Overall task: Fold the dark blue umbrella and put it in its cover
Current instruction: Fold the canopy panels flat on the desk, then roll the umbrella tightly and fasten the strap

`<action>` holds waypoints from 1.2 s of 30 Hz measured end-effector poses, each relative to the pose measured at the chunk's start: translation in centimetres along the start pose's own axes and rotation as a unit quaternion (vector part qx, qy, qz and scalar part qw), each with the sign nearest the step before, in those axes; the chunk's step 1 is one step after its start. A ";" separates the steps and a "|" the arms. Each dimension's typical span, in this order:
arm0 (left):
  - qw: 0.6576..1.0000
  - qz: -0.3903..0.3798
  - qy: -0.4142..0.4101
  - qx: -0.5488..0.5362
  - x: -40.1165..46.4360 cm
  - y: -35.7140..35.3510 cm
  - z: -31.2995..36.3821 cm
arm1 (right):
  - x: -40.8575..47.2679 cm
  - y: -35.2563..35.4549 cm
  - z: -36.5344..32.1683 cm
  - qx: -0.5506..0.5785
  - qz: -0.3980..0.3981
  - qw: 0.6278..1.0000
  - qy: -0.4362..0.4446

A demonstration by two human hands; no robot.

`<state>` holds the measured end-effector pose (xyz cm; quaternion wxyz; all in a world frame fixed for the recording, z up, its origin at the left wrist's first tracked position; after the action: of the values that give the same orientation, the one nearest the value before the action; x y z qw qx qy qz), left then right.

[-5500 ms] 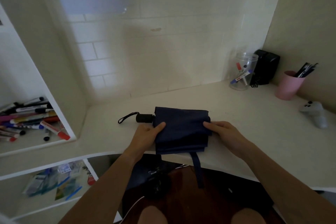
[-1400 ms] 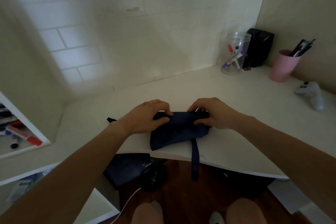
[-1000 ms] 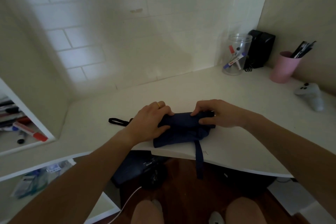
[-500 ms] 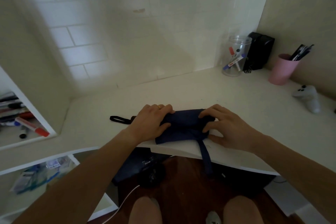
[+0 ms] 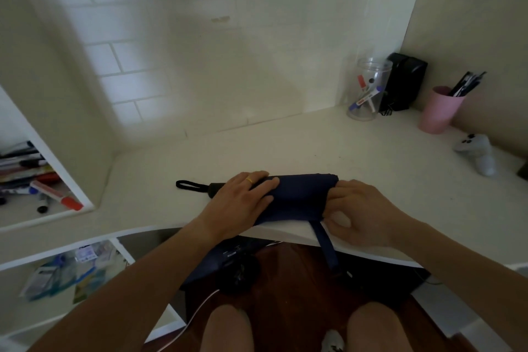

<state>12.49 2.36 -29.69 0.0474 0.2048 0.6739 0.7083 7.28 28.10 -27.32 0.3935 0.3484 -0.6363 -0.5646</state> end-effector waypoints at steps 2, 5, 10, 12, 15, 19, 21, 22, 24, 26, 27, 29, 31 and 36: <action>1.000 0.003 -0.011 -0.004 -0.5 0.1 0.2 | 1.1 0.9 0.4 0.038 0.058 0.996 -0.055; 0.999 0.015 -0.037 0.015 -1.2 0.0 0.3 | 3.0 1.2 1.9 0.122 0.032 0.984 -0.128; 0.996 0.027 -0.079 0.007 -1.9 0.7 1.2 | 3.9 0.5 2.8 0.222 -0.132 0.962 -0.093; 0.996 0.036 -0.056 -0.055 -1.8 1.8 1.3 | 3.6 0.4 2.5 0.228 -0.104 0.964 -0.088; 0.980 0.000 0.033 -0.197 -1.1 2.4 -0.1 | 2.9 -0.3 2.1 0.201 -0.058 0.974 -0.081; 0.983 -0.082 0.022 -0.160 -0.9 1.4 -0.3 | 1.6 -1.3 0.7 0.123 0.006 0.988 -0.095; 0.986 -0.066 0.026 -0.149 -1.0 1.3 -0.3 | 0.4 -2.0 -1.0 0.054 0.073 0.990 -0.110; 0.986 -0.061 0.031 -0.152 -1.2 1.4 -0.2 | -0.5 -2.4 -2.1 0.026 0.119 0.985 -0.123; 0.984 -0.067 0.041 -0.160 -1.3 1.5 0.0 | -2.6 -3.6 -4.4 0.009 0.181 0.970 -0.159; 0.984 -0.075 0.049 -0.156 -1.4 1.5 0.3 | -4.3 -5.3 -6.3 -0.011 0.187 0.964 -0.188; 0.984 -0.076 0.051 -0.152 -1.3 1.5 0.5 | -4.8 -6.1 -6.8 -0.029 0.179 0.963 -0.200; 0.984 -0.077 0.061 -0.150 -1.1 1.5 0.8 | -5.3 -7.4 -7.2 -0.071 0.173 0.959 -0.215; 0.982 -0.074 0.080 -0.156 -0.6 1.4 1.0 | -5.1 -8.0 -7.4 -0.092 0.178 0.956 -0.213; 0.984 -0.034 0.103 -0.141 1.0 1.0 2.2 | -5.2 -7.1 -7.5 -0.104 0.175 0.960 -0.193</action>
<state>12.62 4.66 -28.45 0.0296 0.0990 0.5752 0.8114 16.31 28.55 -34.52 0.3900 0.0738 -0.6891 -0.6063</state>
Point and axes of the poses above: each hand's wrist, its own x-axis towards the middle knuckle, its own y-axis out of the back of the hand, z = x × y, the point moved 3 cm from there along x, towards the middle knuckle, and after that the axes turned 13 degrees about -z, right-handed, at the moved point
